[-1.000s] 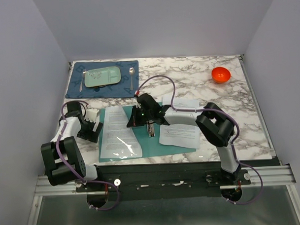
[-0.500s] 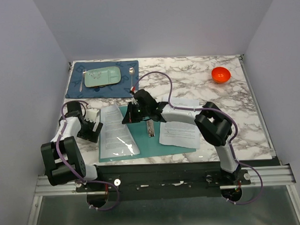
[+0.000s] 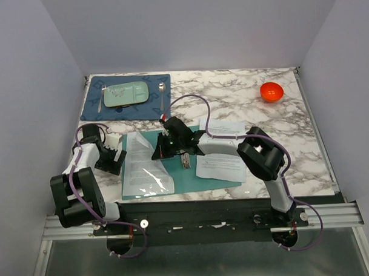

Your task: Put the files into the folder

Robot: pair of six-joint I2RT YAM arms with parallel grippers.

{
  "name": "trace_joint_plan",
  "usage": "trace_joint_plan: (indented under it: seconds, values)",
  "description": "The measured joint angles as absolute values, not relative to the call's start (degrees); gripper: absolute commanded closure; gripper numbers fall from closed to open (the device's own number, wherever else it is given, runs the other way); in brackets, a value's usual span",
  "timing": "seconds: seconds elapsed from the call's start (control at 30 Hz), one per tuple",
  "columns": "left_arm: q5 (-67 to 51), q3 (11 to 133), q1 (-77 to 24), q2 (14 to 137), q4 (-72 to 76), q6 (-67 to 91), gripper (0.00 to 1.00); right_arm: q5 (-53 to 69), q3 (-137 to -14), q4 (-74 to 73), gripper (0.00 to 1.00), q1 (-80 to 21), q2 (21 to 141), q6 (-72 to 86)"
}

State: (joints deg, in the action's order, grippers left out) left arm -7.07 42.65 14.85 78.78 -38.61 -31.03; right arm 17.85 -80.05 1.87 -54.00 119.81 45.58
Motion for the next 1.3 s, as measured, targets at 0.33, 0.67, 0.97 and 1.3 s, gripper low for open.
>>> trace_joint_plan:
  seconds: [0.33, 0.67, 0.97, 1.3]
  values:
    - [-7.0, 42.7, 14.6, 78.8, -38.7, -30.9, 0.01, 17.0, -79.6, 0.3, 0.38, -54.5, 119.8, 44.4]
    - [-6.9, 44.4, 14.5, 77.0, -39.2, -30.8, 0.01, 13.5, -82.5, -5.0, 0.11, -54.5, 119.4, 42.9]
    - [-6.6, 47.6, 14.5, 75.9, -40.6, -30.5, 0.01, 5.4, -79.2, -15.0, 0.31, -50.9, 108.8, 40.5]
    - [-8.0, 53.9, 10.4, 74.5, -44.1, -27.4, 0.01, -0.2, -78.1, -22.2, 0.51, -49.9, 108.3, 39.1]
